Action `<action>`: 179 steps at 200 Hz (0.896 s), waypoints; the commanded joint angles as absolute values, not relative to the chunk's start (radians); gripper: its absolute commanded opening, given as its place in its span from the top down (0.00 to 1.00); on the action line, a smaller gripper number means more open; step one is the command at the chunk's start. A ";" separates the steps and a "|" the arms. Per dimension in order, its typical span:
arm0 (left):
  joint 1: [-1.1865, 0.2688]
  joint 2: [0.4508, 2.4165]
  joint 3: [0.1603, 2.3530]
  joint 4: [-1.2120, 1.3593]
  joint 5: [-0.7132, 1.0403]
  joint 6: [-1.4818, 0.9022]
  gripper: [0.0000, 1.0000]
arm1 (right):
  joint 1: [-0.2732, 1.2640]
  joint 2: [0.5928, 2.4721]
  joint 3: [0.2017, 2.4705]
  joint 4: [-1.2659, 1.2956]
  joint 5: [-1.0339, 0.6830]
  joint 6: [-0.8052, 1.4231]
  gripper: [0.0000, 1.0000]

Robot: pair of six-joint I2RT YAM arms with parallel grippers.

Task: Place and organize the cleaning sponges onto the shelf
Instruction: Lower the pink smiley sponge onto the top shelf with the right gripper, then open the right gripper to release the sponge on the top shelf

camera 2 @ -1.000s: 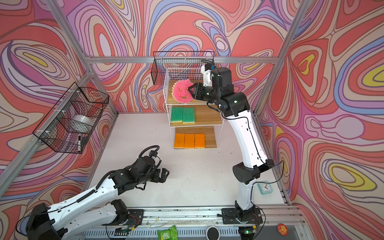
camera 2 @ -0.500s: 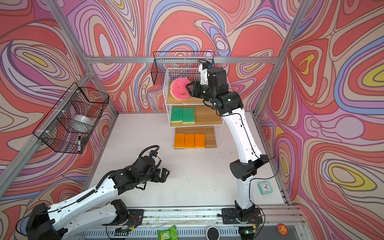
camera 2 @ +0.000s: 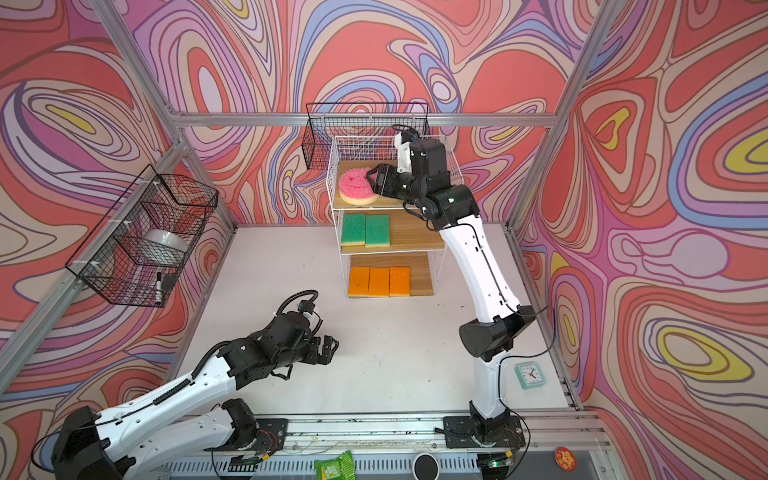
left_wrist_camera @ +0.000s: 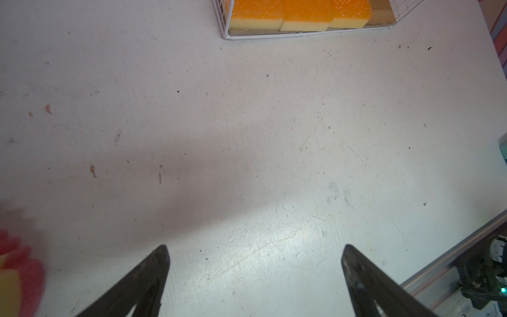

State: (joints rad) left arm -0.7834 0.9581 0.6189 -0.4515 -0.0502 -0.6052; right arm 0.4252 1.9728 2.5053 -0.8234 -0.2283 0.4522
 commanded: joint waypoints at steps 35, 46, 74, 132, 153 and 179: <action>-0.775 0.957 0.629 -0.470 -0.063 -0.595 0.01 | 0.429 1.974 2.482 -0.805 -0.244 0.473 0.36; -0.774 0.952 0.631 -0.474 -0.066 -0.596 0.01 | 0.428 1.976 2.482 -0.798 -0.246 0.478 0.36; -0.773 0.940 0.628 -0.480 -0.069 -0.597 0.01 | 0.428 1.982 2.479 -0.789 -0.251 0.485 0.37; -0.770 0.924 0.648 -0.505 -0.078 -0.604 0.00 | 0.429 1.952 2.463 -0.755 -0.217 0.476 0.36; -0.770 0.904 0.674 -0.538 -0.091 -0.603 0.00 | 0.429 1.903 2.423 -0.712 -0.182 0.467 0.36; -0.759 0.873 0.721 -0.599 -0.113 -0.604 0.00 | 0.428 1.824 2.335 -0.635 -0.147 0.463 0.38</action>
